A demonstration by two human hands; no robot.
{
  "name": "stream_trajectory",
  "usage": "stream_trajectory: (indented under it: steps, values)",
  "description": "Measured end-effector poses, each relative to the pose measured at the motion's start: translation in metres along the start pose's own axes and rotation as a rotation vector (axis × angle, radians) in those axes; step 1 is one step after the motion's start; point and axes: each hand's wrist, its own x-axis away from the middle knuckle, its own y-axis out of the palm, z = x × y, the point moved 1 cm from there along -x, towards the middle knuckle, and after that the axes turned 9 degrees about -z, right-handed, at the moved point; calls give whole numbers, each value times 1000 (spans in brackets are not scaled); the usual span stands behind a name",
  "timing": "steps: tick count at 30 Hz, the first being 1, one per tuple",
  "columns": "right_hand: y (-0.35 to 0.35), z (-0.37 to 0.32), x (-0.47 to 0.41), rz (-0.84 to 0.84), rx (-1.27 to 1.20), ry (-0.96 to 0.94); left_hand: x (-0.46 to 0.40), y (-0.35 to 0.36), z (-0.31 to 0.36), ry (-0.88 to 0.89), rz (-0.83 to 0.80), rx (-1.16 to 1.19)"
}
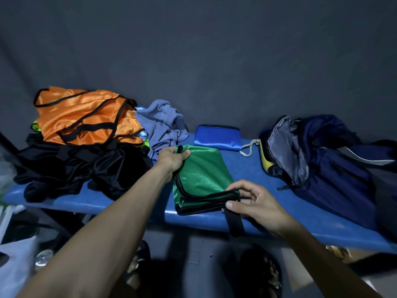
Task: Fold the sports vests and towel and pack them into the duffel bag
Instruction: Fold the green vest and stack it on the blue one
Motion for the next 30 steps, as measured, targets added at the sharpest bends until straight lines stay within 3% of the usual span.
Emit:
stream_trajectory:
  steps: [9,16,22,25,27,30]
  values:
    - [9,15,4,158,177,-20,-7,1,-6,16,24,-111]
    - [9,11,6,160,904,-97,-6,0,-4,39,29,-252]
    - [11,16,7,184,1249,-245,-6,-5,0,29,36,-308]
    - [16,16,6,146,1252,-382,-1,-3,2,9,55,-313]
    - [17,16,5,127,1226,-435,6,-3,9,-11,-14,-312]
    - [17,12,5,138,1180,-426,24,-12,24,85,-118,-537]
